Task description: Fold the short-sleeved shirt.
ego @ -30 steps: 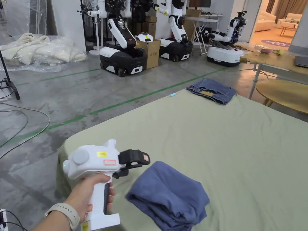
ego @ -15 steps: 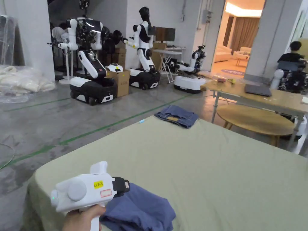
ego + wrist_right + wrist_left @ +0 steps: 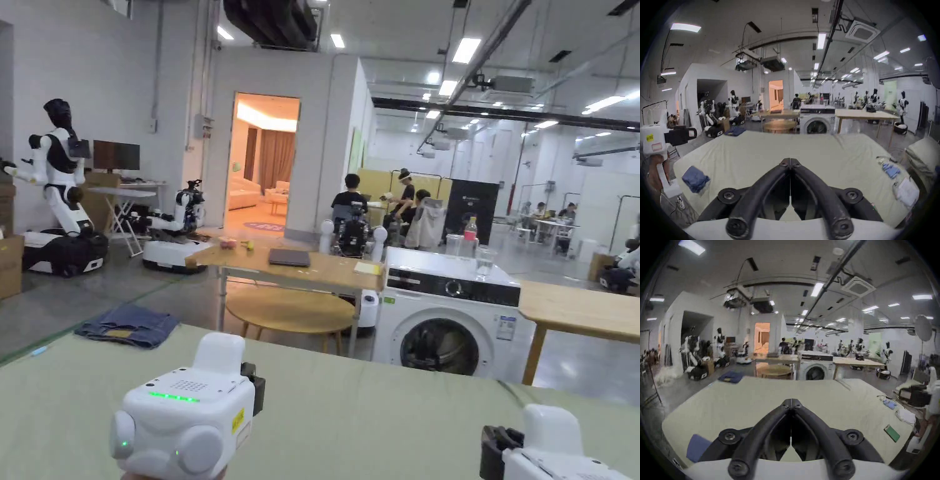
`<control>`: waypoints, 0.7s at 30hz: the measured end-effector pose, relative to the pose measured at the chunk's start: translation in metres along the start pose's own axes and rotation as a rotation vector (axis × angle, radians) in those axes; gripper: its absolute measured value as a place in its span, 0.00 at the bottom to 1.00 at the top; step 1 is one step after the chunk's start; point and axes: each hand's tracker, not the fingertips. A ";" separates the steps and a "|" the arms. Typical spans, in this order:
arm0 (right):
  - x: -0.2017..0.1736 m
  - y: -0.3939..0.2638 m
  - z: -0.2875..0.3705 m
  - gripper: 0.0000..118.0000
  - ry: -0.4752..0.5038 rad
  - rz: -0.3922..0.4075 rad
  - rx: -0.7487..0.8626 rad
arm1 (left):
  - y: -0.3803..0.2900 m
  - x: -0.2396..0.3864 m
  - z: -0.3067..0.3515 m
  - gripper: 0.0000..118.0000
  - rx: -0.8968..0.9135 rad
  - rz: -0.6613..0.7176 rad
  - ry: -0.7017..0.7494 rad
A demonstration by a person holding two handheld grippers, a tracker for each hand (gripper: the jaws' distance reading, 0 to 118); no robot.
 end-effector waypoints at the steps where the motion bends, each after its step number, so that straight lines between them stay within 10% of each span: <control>1: 0.003 0.007 0.004 0.00 -0.026 0.012 0.030 | 0.006 0.014 -0.002 0.00 0.006 -0.013 -0.005; 18: 0.017 0.015 0.025 0.05 -0.105 0.048 0.133 | 0.026 0.059 0.015 0.00 0.049 -0.155 0.011; 21: 0.014 0.015 0.024 0.18 -0.093 0.050 0.128 | 0.023 0.059 0.013 0.18 0.048 -0.154 0.019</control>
